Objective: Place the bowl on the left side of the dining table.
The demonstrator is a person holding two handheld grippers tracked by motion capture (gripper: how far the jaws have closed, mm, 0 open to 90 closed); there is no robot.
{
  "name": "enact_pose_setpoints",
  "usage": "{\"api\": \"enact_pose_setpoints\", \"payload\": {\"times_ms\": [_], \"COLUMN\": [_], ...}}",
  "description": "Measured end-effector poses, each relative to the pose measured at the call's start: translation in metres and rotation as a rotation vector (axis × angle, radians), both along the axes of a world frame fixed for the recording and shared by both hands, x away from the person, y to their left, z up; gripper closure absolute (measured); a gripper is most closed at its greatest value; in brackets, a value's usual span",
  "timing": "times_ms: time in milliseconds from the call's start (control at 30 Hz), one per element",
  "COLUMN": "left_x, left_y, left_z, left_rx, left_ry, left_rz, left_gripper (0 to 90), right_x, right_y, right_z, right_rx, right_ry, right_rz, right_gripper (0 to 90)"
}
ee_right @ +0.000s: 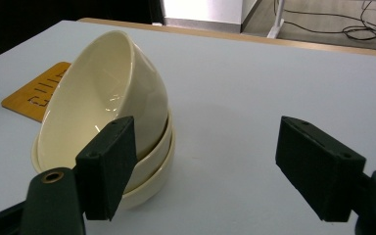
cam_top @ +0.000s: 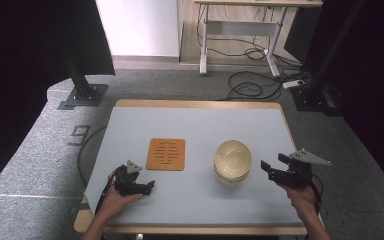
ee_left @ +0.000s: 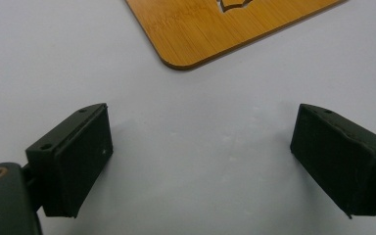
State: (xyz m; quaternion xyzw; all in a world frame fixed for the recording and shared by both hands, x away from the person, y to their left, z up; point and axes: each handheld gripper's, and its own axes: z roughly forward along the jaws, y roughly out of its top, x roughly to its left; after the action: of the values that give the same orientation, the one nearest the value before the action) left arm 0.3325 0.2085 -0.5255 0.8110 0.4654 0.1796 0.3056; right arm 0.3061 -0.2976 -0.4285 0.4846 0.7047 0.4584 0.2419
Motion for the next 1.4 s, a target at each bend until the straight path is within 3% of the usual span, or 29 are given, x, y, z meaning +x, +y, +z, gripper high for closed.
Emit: {"api": "enact_pose_setpoints", "payload": {"times_ms": [1400], "left_x": [0.0], "left_y": [0.0], "left_z": [0.0], "left_rx": [-0.002], "left_ry": [0.0], "left_rz": [0.0], "left_gripper": [8.5], "right_x": [0.013], "right_y": [0.033], "right_z": [0.003], "right_rx": [-0.021], "right_ry": [0.017], "right_rz": [0.055], "right_gripper": [23.3]}}
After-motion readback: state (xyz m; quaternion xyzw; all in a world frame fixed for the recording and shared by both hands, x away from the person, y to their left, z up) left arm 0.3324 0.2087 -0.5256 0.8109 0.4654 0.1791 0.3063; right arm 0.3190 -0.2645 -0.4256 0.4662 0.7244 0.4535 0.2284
